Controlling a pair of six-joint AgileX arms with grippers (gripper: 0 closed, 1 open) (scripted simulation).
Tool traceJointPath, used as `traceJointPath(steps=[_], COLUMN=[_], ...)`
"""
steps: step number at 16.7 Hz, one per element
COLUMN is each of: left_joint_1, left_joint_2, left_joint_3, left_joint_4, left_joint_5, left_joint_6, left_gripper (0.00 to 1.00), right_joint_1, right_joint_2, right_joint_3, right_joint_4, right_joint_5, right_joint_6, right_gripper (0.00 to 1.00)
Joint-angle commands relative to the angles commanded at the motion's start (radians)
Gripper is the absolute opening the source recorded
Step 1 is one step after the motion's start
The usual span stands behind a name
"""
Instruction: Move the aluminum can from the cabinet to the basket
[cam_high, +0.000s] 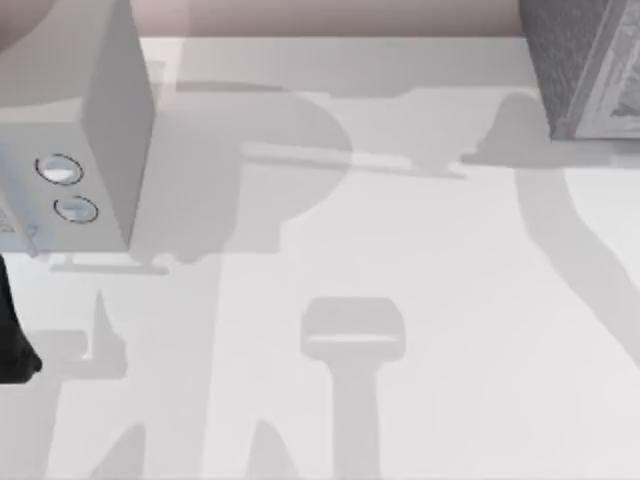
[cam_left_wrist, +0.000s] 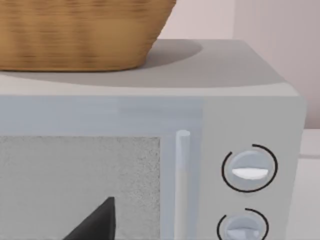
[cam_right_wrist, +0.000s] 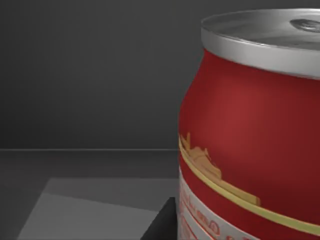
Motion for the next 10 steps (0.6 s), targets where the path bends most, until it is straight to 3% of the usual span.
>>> traceJointPath(steps=[6,10], left_joint_1=[0.0,0.0], left_joint_2=[0.0,0.0], left_joint_3=[0.0,0.0], left_joint_4=[0.0,0.0], left_joint_5=[0.0,0.0], left_joint_6=[0.0,0.0], left_gripper=[1.0,1.0], right_joint_1=[-0.112,-0.212], right_joint_2=[-0.282,-0.539], right_joint_3=[-0.438,-0.852], right_joint_4=[0.146,0.281], right_joint_5=[-0.114,-0.218], right_joint_6=[-0.005,-0.007], right_gripper=[0.0,0.0])
